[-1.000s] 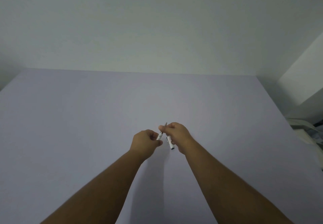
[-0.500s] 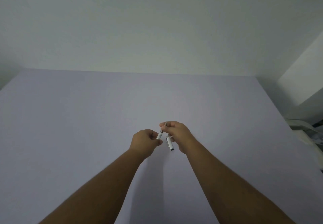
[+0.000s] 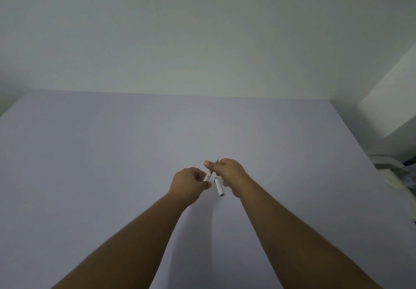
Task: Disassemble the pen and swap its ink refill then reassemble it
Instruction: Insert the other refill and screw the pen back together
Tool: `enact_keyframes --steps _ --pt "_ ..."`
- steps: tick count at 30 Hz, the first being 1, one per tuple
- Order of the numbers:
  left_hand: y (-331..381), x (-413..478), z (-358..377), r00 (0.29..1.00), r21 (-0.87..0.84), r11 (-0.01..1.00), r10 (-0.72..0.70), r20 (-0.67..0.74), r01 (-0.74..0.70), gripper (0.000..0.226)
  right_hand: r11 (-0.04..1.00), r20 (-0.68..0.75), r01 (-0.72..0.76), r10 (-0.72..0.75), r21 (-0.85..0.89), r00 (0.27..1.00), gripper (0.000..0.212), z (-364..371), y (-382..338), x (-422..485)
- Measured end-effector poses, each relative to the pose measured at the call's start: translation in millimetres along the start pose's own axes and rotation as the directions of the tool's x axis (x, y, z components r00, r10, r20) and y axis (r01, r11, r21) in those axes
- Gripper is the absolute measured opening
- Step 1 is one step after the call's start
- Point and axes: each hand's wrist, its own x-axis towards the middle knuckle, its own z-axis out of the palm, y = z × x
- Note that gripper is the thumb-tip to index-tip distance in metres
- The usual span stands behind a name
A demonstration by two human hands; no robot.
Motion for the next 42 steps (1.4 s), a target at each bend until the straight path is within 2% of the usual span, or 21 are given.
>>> enact_keyframes --steps 3,4,8,10,13,18,22,27,29,32,36,42 --pt "0.9 2.7 -2.2 1.000 -0.005 1.000 -0.007 -0.013 0.007 0.011 0.985 0.068 0.024 -0.036 0.172 0.997 0.014 -0.3 1.3 2.0" --pt "1.3 3.1 -2.5 1.000 -0.004 1.000 -0.005 -0.014 0.005 0.010 0.984 0.068 0.033 -0.046 0.175 0.997 0.013 0.0 1.4 1.8" --pt "0.1 1.3 0.3 1.000 0.007 1.000 0.001 -0.002 -0.001 0.010 0.998 -0.020 -0.017 0.016 -0.053 1.000 0.037 1.3 -0.7 2.1" --pt "0.0 0.9 0.2 1.000 0.008 1.000 0.001 -0.006 -0.001 0.011 1.000 0.012 -0.020 0.021 -0.013 1.000 0.034 0.5 -1.5 0.3" --pt "1.3 1.2 -2.3 1.000 0.006 1.000 -0.001 -0.018 0.001 0.013 0.991 0.075 0.013 -0.023 0.132 0.997 0.013 0.4 0.5 -2.3" --pt "0.7 -2.5 0.0 1.000 0.013 1.000 0.000 -0.007 0.000 0.008 0.999 0.006 -0.017 0.017 -0.035 1.000 0.039 3.1 -0.3 -3.0" --pt "0.2 -2.2 -1.6 1.000 -0.007 1.000 -0.007 -0.018 0.007 0.012 0.994 0.062 0.029 -0.035 0.107 0.997 0.015 1.1 -0.4 -5.7" --pt "1.1 -4.6 3.2 1.000 0.032 0.999 0.011 0.010 -0.011 0.009 0.997 -0.015 -0.024 0.023 -0.068 1.000 0.043 4.1 -1.0 -4.8" --pt "1.4 -3.9 3.8 1.000 0.004 1.000 0.000 -0.001 0.000 0.008 0.999 0.024 -0.019 0.018 0.036 1.000 0.035 2.5 -0.5 -3.8" --pt "2.8 -2.2 1.3 1.000 -0.021 1.000 -0.016 -0.013 0.016 0.008 0.988 0.025 0.044 -0.048 0.149 0.999 0.010 -1.8 2.8 -2.4" --pt "0.0 -0.4 3.4 0.999 0.015 1.000 -0.019 -0.030 0.020 0.008 0.993 0.009 0.017 -0.019 0.118 1.000 0.009 -0.3 -0.1 -0.7" --pt "-6.9 0.6 4.0 0.994 -0.069 0.992 -0.107 0.000 0.106 0.008 0.996 0.057 -0.064 0.061 0.062 0.997 0.017 -0.7 1.4 5.6"
